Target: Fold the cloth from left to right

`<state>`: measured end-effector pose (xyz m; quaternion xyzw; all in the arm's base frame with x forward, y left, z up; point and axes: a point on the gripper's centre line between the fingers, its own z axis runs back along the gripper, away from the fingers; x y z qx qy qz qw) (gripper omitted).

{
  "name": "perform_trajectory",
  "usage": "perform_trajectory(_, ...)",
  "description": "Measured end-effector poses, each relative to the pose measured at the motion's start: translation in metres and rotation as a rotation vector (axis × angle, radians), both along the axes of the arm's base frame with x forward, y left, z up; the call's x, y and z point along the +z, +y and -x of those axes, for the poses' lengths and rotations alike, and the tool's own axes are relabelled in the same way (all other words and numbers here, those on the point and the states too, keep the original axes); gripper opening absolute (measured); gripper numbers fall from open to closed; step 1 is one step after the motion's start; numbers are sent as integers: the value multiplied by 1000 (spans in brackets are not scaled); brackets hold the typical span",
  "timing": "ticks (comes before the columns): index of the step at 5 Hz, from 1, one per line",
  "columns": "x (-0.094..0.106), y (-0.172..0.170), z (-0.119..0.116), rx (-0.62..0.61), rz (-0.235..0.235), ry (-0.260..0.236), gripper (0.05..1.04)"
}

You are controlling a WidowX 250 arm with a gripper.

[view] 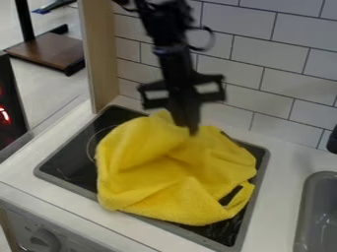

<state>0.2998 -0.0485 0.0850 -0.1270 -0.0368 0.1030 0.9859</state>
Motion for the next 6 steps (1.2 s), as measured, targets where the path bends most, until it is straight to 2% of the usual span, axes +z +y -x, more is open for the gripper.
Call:
perform_trajectory(1,-17,-18,12,-72,-56,-4,48)
perform_trajectory(2,-41,-30,25,-141,-103,25,48)
perform_trajectory(3,-57,-25,33,-149,-137,43,71)
perform_trajectory(4,-63,-26,36,-163,-165,55,224)
perform_trajectory(5,-62,-28,38,-150,-144,66,443)
perform_trajectory(6,-56,-25,38,-129,-131,67,711)
